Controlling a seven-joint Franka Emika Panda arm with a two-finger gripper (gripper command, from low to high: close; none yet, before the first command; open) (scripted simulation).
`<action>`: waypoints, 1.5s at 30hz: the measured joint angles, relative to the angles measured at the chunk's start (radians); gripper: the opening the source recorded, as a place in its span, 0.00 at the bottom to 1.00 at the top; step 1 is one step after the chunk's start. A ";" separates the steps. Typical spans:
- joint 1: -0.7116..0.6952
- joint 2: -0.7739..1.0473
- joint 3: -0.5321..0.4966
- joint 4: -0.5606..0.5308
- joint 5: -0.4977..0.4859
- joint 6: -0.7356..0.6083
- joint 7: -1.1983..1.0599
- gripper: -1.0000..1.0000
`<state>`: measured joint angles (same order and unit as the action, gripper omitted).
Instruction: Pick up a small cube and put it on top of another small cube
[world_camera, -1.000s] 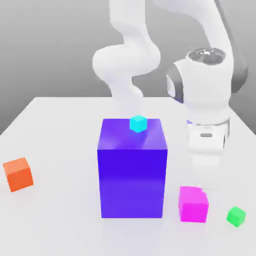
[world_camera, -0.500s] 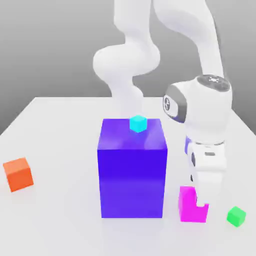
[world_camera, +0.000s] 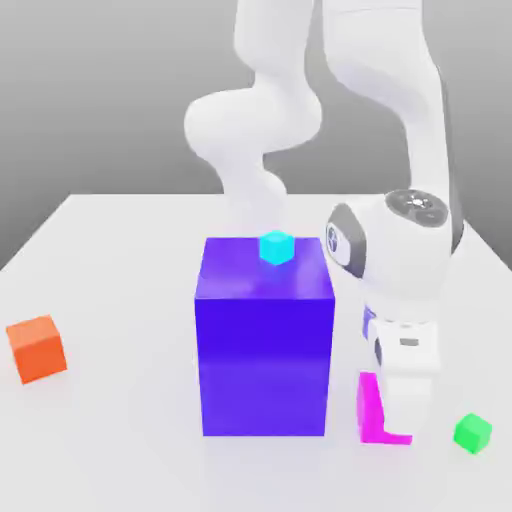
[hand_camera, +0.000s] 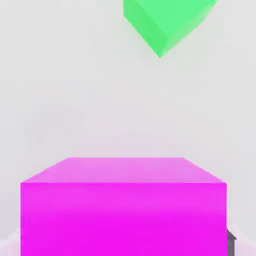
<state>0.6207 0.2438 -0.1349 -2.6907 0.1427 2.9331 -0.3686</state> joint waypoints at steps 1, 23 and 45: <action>0.006 -0.017 -0.009 -0.001 -0.014 -0.015 0.010 0.00; 0.058 -0.164 -0.011 0.063 -0.120 -0.235 -0.157 0.00; 0.074 0.045 0.082 0.241 -0.104 -0.198 -0.601 1.00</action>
<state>0.6942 0.2885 -0.0525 -2.4496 0.0382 2.7355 -0.9693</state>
